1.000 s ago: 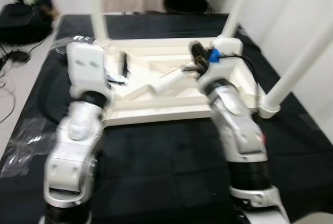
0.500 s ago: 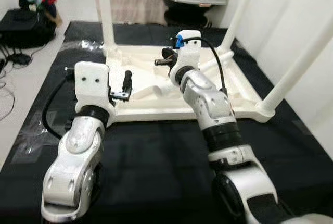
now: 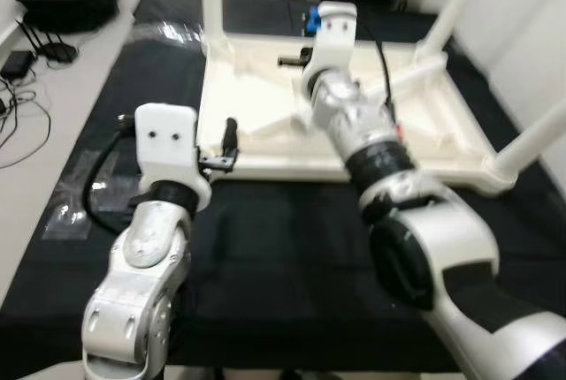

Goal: Building children table

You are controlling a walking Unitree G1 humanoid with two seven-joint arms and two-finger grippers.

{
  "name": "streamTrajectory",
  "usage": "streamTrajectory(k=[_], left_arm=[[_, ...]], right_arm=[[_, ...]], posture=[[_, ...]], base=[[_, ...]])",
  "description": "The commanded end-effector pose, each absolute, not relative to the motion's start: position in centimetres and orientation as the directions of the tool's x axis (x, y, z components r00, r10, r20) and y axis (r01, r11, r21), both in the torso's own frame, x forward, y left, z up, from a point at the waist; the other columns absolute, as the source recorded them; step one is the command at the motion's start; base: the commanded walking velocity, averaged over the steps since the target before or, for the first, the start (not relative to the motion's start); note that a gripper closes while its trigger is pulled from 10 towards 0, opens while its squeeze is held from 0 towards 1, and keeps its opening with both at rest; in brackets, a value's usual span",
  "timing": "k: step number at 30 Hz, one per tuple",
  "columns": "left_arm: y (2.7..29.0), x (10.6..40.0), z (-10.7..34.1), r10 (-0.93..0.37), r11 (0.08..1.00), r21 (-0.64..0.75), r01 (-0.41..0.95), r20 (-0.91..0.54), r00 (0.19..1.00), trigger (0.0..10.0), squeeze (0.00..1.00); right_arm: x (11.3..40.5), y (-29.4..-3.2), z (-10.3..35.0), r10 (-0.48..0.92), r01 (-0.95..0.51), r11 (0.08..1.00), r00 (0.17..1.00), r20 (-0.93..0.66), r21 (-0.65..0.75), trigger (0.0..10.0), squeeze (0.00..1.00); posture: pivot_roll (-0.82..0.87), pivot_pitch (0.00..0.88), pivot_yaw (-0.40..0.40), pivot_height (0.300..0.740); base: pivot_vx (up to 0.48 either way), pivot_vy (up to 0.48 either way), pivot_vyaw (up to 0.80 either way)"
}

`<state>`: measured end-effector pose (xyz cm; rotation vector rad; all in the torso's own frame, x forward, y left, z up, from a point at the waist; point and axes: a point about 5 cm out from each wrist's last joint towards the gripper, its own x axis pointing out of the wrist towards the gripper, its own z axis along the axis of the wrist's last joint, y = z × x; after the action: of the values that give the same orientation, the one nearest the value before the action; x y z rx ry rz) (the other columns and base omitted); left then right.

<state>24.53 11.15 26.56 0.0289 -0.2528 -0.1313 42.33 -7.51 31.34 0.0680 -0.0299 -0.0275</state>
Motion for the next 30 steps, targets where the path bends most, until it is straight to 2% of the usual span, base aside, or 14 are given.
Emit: streamTrajectory(k=[1, 8, 10, 15, 16, 24, 30], left_arm=[[11.0, 24.0, 26.5, -0.140, 0.990, 0.049, 0.132, 0.240, 0.961, 10.0, 0.00], [10.6, 23.6, 26.2, -0.147, 0.989, 0.034, 0.143, 0.221, 0.964, 10.0, 0.00], [10.7, 23.6, 26.2, -0.145, 0.989, 0.033, 0.142, 0.217, 0.965, 10.0, 0.00], [10.6, 23.4, 26.1, -0.144, 0.990, 0.030, 0.141, 0.205, 0.968, 10.0, 0.00], [10.6, 23.4, 26.1, -0.145, 0.989, 0.029, 0.142, 0.203, 0.968, 10.0, 0.00], [10.5, 23.3, 26.3, -0.145, 0.989, 0.027, 0.143, 0.198, 0.969, 10.0, 0.00], [10.5, 23.4, 26.3, -0.141, 0.990, 0.028, 0.139, 0.199, 0.970, 10.0, 0.00]], right_arm=[[42.3, -7.1, 31.6, -0.041, 0.038, 0.998, 0.998, 0.040, 0.055, 10.0, 0.00], [42.4, -8.0, 33.1, -0.113, 0.102, 0.989, 0.989, 0.099, 0.107, 10.0, 0.00], [42.4, -7.9, 33.5, -0.113, 0.101, 0.989, 0.988, 0.109, 0.105, 10.0, 0.00], [42.4, -7.5, 34.1, -0.085, 0.078, 0.994, 0.990, 0.109, 0.074, 10.0, 0.00], [42.4, -7.4, 34.2, -0.084, 0.077, 0.995, 0.990, 0.112, 0.064, 10.0, 1.00], [42.3, -6.8, 35.1, -0.055, 0.045, 0.995, 0.992, 0.111, 0.087, 10.0, 1.00], [42.2, -7.0, 35.3, -0.113, 0.103, 0.990, 0.988, 0.104, 0.093, 10.0, 1.00]], posture=[[0.04, 0.360, -0.201, 0.740], [0.04, 0.391, -0.203, 0.740], [0.04, 0.397, -0.205, 0.740], [0.03, 0.404, -0.205, 0.740], [0.02, 0.409, -0.206, 0.740], [0.02, 0.403, -0.211, 0.740], [0.02, 0.397, -0.215, 0.740]], base=[[0.000, 0.000, 0.00], [0.000, 0.000, -0.06], [0.000, 0.000, -0.80], [0.000, 0.000, 0.00], [0.000, 0.000, 0.00], [0.000, 0.000, 0.00], [0.000, 0.000, 0.00]])
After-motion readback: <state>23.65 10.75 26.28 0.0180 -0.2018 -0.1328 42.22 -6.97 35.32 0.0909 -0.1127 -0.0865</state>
